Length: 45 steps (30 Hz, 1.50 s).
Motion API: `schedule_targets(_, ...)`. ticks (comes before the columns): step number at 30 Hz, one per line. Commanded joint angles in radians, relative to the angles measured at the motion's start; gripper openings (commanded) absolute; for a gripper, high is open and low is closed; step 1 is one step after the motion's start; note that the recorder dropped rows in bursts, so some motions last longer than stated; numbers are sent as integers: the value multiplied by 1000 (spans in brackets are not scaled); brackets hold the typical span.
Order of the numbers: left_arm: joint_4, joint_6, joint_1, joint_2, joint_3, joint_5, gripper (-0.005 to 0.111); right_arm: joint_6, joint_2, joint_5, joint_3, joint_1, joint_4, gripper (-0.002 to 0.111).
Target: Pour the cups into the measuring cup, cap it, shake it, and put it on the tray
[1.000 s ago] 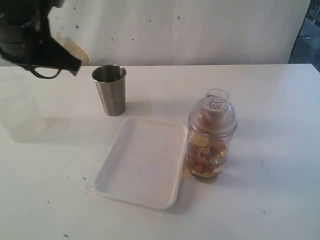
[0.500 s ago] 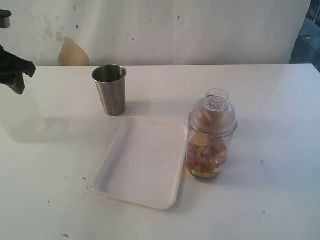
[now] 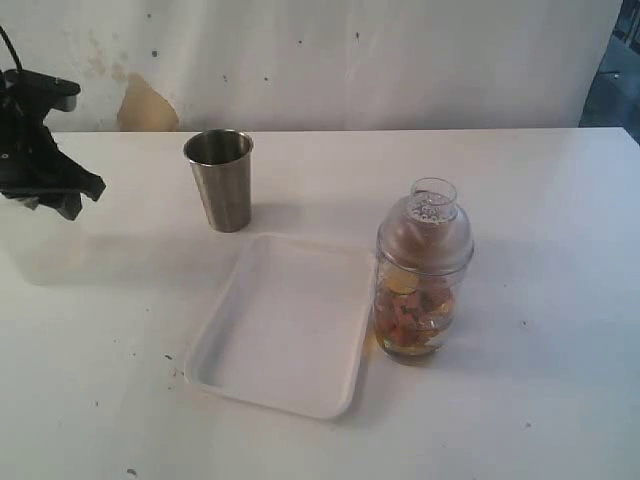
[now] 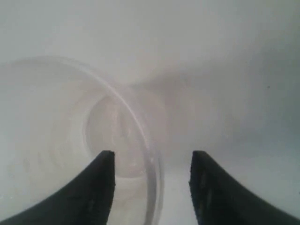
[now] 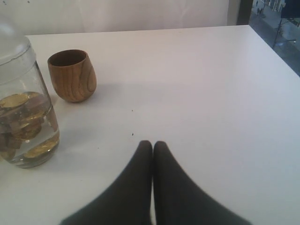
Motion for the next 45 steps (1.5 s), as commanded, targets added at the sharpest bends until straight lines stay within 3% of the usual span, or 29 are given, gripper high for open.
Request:
schedule_targets(1,8,-3,5,7,4,-2,14,2,-7,-1,4,-4,1,0)
schedule_targets(2,8,-3,5,1,2,3,0,2,-7,-1,4,-4,1,0)
schedule_targets(10,-89,-5,-43,-95,-8,105,0,2,-7,-1,4,-4,1,0)
schedule_targets(18,-121,-55,-254,-147,54,226,0,2,-7,-1,4,-4,1,0)
schedule_targets(21,-124,-60,-338,-147,73,207,0,2,-7,-1,4,-4,1,0)
schedule_targets(26,-93,-102,-420,-147,83,131,0,2,-7,-1,4,-4,1,0)
schedule_targets(35,62,-229,-423,-141,83,133,0,2,-7,-1,4,-4,1,0)
schedule_targets(45,-44,-178,-423,-141,83,117,0,2,-7,-1,4,-4,1,0)
